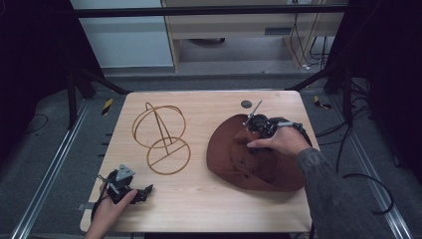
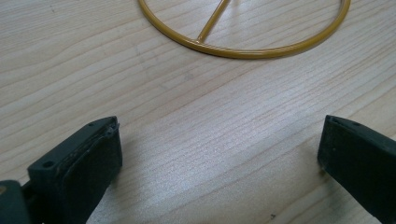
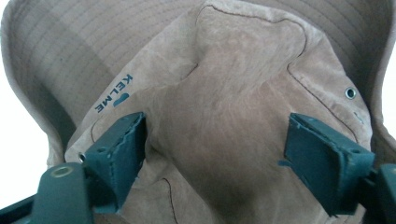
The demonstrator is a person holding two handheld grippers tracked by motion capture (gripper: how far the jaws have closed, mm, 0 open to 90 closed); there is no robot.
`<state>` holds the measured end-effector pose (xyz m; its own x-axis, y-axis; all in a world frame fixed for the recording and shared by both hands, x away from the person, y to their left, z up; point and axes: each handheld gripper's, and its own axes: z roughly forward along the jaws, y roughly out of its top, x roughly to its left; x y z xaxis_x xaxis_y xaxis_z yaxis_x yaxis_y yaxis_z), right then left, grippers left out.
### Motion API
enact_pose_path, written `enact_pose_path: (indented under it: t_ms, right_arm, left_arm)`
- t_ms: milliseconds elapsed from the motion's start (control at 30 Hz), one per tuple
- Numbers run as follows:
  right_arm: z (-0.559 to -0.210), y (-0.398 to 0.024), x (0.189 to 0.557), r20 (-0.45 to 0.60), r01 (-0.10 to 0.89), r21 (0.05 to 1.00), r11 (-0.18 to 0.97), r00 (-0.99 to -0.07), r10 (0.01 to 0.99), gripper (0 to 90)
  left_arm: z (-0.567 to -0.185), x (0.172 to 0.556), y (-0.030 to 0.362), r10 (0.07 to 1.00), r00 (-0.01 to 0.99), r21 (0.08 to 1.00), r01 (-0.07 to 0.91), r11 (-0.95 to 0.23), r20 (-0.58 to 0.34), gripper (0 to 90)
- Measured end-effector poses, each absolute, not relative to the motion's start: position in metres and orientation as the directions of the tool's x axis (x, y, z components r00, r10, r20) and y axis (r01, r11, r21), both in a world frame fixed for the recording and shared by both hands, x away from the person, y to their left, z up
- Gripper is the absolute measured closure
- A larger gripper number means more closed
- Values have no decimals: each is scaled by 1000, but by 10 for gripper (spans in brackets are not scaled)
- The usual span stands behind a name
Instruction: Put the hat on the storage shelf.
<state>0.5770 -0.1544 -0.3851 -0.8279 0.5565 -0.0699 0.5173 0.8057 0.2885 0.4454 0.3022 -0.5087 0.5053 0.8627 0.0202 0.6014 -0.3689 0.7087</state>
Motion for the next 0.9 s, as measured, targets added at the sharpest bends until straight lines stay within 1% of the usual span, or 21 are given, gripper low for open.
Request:
enact_pose_path:
  t_ms: [67,200,233,267,300,333,367,433,667,767,900]
  right_arm:
    - [-386,-154,577,-69,515,285,809,-830,553,254]
    - [-389,-153,579,-66,508,274,817,-837,543,351]
    - [-389,-153,579,-66,508,274,817,-837,543,351]
    - [-389,-153,579,-65,508,273,817,-837,543,371]
    - [-390,-153,580,-67,504,271,820,-840,538,419]
    - [-391,-153,580,-64,502,269,822,-842,535,443]
    - [-391,-153,580,-64,502,269,822,-842,535,443]
    - [-392,-153,581,-61,499,265,825,-846,530,519]
    - [-395,-155,583,-37,493,258,831,-854,518,716]
    - [-396,-158,584,-24,496,262,828,-854,520,784]
    - [-397,-163,585,-2,504,278,818,-851,525,854]
  left_arm:
    - [-509,445,302,863,505,709,601,-369,20,0]
    - [-509,445,302,863,505,709,601,-369,20,0]
    - [-509,445,302,863,506,708,602,-369,20,0]
    - [-509,445,302,863,506,708,602,-369,20,0]
    - [-509,445,302,863,505,709,602,-369,20,0]
    - [-509,445,302,863,506,709,601,-369,20,0]
    - [-509,445,302,863,506,709,601,-369,20,0]
    - [-509,445,302,863,505,709,601,-369,20,0]
    - [-509,445,302,863,504,711,600,-367,20,0]
    - [-509,445,302,863,504,711,600,-367,20,0]
    - [-509,445,302,863,505,711,599,-368,20,0]
